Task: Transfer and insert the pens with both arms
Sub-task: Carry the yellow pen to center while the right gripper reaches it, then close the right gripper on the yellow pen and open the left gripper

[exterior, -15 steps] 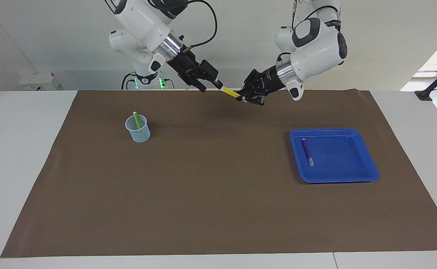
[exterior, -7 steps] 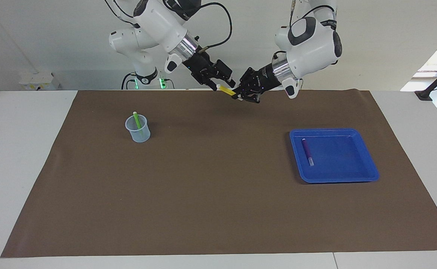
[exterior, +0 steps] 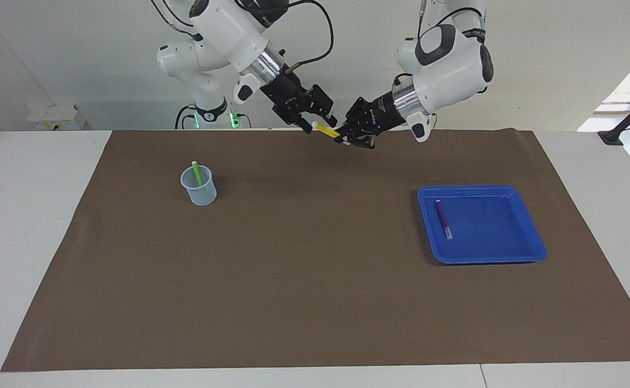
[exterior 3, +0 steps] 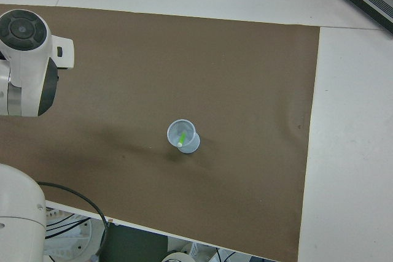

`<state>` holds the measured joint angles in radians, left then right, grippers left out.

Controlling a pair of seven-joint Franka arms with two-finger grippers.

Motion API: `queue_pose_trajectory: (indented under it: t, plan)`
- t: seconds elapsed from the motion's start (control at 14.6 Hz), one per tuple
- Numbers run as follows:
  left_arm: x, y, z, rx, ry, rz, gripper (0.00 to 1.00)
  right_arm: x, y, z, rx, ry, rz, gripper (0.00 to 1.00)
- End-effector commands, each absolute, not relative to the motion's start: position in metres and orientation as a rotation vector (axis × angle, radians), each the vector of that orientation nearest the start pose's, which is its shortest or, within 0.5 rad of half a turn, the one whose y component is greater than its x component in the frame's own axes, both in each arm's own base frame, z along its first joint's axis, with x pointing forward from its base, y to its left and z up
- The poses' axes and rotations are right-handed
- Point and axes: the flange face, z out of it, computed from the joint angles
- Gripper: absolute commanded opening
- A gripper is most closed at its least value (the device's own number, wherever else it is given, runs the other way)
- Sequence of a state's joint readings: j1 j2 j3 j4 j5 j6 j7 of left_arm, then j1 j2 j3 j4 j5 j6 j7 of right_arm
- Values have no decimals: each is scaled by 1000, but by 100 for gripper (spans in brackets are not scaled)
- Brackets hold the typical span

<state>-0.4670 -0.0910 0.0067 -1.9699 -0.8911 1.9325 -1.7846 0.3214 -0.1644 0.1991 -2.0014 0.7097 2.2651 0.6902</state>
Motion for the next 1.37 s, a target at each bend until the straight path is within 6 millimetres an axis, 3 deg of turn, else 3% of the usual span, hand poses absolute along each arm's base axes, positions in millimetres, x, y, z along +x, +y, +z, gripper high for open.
queue_pose_trajectory:
  t: [0.0,0.27,0.55,0.76,1.1,1.17,1.3]
  plan:
    - [457,-288,541,1716,1858,-1002,0,468,294,581,-2351,590,-7,77]
    - [457,-287,541,1714,1859,-1002,0,469,293,580,-2354,582,-11,42]
    - [457,-287,541,1713,1858,-1003,0,473,287,580,-2349,597,-21,31]
    - [457,-287,541,1711,1858,-1005,0,473,286,579,-2354,597,-9,3]
    - [459,-288,544,1704,1853,-987,1,471,282,576,-2371,594,31,0]
    - [460,-288,546,1702,1848,-982,94,475,275,577,-2376,595,32,0]
    - [459,-287,549,1702,1843,-976,100,474,270,575,-2427,503,47,0]
